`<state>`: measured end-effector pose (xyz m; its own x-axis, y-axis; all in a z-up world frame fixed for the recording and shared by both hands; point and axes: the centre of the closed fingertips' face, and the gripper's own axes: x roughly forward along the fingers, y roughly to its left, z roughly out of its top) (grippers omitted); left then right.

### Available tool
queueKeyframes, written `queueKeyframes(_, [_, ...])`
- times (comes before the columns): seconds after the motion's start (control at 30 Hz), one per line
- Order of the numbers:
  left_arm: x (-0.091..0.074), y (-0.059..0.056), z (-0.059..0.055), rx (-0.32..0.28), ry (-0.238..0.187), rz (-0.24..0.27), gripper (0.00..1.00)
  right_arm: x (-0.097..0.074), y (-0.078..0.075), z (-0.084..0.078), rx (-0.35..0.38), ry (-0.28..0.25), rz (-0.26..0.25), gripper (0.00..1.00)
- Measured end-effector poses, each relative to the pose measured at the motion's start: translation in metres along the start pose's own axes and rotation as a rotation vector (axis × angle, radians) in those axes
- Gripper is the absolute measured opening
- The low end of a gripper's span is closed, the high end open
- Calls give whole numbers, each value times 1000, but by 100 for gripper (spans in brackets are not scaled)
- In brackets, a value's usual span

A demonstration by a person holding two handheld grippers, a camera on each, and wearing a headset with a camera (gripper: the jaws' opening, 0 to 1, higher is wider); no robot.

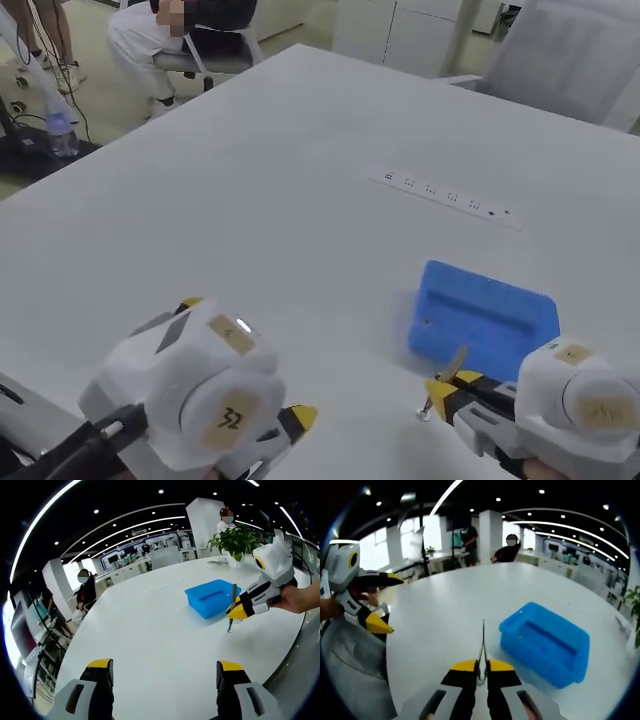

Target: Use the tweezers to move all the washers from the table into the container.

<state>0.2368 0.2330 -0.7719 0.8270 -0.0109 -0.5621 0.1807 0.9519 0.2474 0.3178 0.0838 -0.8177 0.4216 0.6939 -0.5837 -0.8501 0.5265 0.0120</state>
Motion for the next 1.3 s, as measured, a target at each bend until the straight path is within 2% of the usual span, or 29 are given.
queueKeyframes(0.67, [0,0,0,3,3,-1,86,-3,-1,-2,-52,8,-2,4])
queueKeyframes(0.83, [0,-1,-1,6,7,-1,86,-3,-1,-3,-37,-1,2,3])
queueKeyframes(1.07, [1,-2,-1,9,10,-4,86,-6,-5,-5,26,-20,2,1])
queueKeyframes(1.2, [1,-2,-2,15,12,-7,86,-6,-2,-3,47,-13,18,1])
queueKeyframes(1.3, [1,-2,-1,11,10,-6,86,-8,-1,3,65,-36,20,2])
